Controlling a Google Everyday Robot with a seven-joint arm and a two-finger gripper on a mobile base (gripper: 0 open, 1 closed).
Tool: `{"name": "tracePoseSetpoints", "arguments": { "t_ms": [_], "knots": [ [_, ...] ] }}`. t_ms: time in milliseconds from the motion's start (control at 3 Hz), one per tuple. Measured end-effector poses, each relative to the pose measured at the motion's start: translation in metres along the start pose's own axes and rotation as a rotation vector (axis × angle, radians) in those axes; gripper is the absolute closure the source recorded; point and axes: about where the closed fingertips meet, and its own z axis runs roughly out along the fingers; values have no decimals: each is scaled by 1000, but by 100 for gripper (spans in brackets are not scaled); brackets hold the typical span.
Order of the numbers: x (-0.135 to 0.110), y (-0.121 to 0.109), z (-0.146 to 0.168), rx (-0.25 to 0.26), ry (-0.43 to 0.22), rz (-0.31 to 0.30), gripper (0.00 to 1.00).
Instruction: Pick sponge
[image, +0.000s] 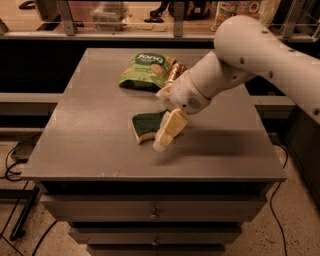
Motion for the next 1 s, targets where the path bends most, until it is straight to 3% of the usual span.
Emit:
{"name": "tracePoseSetpoints", "arguments": {
  "t_ms": [333, 667, 1000],
  "knots": [
    [9, -3, 18, -20, -11, 26, 15],
    [6, -6, 18, -14, -22, 32, 46],
    [-9, -13, 1, 8, -40, 6, 69]
  ]
}}
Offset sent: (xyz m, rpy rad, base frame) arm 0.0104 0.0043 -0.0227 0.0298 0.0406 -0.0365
